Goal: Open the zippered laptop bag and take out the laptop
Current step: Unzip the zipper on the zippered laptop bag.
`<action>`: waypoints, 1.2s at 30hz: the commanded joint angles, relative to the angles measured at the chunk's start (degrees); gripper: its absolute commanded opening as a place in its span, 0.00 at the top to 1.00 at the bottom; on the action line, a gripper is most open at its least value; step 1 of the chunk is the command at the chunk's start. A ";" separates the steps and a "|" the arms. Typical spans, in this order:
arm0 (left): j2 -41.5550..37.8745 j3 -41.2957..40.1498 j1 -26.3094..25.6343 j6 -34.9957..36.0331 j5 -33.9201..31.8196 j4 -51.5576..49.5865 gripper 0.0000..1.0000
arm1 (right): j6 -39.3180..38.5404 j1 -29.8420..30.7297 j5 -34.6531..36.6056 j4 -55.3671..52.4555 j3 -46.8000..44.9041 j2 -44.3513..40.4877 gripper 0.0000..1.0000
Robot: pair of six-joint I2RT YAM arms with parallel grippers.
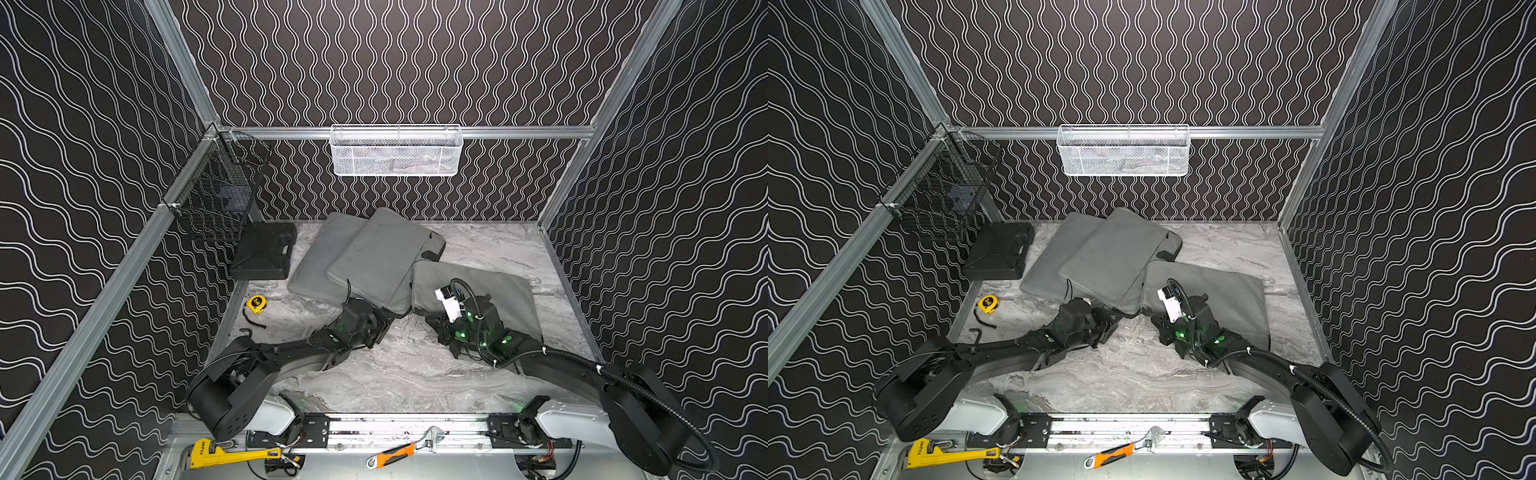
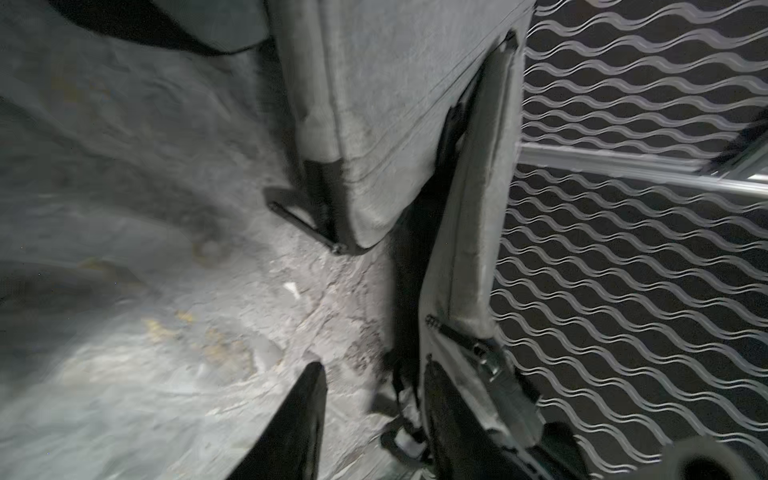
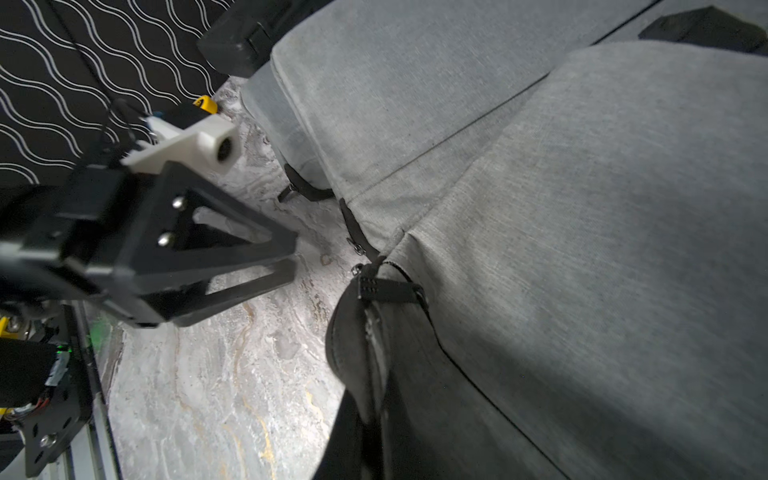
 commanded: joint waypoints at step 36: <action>12.81 -2.06 -7.27 -31.07 -17.61 38.58 0.53 | 1.79 3.90 3.35 17.89 -4.62 -2.32 1.00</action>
